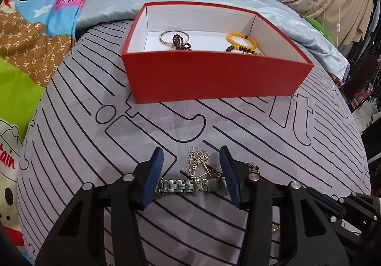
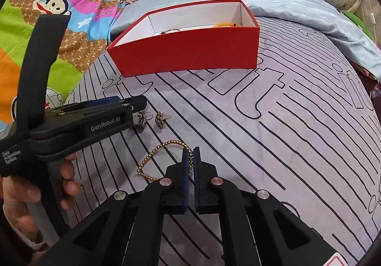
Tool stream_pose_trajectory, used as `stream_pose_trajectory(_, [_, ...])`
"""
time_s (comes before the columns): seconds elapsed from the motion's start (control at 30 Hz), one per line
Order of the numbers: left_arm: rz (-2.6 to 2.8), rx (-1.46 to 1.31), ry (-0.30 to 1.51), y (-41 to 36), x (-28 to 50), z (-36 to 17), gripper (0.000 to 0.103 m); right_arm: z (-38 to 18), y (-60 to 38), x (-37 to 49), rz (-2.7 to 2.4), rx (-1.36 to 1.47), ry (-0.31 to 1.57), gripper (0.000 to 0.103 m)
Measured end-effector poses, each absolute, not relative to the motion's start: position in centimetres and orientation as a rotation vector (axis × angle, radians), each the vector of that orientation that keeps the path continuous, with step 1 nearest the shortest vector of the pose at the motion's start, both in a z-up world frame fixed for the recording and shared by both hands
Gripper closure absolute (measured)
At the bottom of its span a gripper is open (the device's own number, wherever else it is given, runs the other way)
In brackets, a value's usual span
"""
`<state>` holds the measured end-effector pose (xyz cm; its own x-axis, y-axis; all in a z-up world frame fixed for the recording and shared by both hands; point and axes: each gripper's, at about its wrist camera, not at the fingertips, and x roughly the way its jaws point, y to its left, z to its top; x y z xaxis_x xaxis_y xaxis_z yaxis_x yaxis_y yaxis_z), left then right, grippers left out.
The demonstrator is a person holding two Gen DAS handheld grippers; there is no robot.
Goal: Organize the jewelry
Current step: 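Grasp silver chain pendant with left tool while right tool grasps gold bead chain, then carry silver chain and gold bead chain into the red box and open both tools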
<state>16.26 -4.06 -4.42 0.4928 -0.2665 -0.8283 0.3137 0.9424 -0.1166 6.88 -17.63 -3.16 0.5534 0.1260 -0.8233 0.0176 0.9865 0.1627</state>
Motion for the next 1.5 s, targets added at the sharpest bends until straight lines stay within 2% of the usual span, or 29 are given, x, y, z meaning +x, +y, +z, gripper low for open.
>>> stream_pose_trajectory(0.2, [-0.347,0.07,0.988,-4.4,16.3,-4.8,0.075,-3.3,-17.9,7.2,0.069,0.172,0.987,0.1])
stream_pose_trajectory(0.27, [-0.352,0.083,0.984,-4.5,16.2,-4.9,0.085,-3.3,-18.0,7.2,0.069,0.174,0.986,0.1])
stream_pose_trajectory(0.33, [-0.361,0.084,0.985,-4.6,16.2,-4.9,0.089,-3.3,-18.0,7.2,0.068,0.173,0.986,0.1])
stream_pose_trajectory(0.63, [-0.383,0.068,0.977,-4.7,15.6,-4.0,0.091,-2.7,-18.4,7.5,0.059,0.181,0.971,0.1])
stream_pose_trajectory(1.03, [-0.412,0.029,0.903,-4.0,14.4,-0.1,0.091,-0.5,-18.7,7.3,0.063,0.191,0.91,0.1])
stream_pose_trajectory(1.5, [-0.418,-0.007,0.81,-2.8,14.6,4.7,0.091,5.1,-19.5,8.9,0.069,0.171,0.765,0.1])
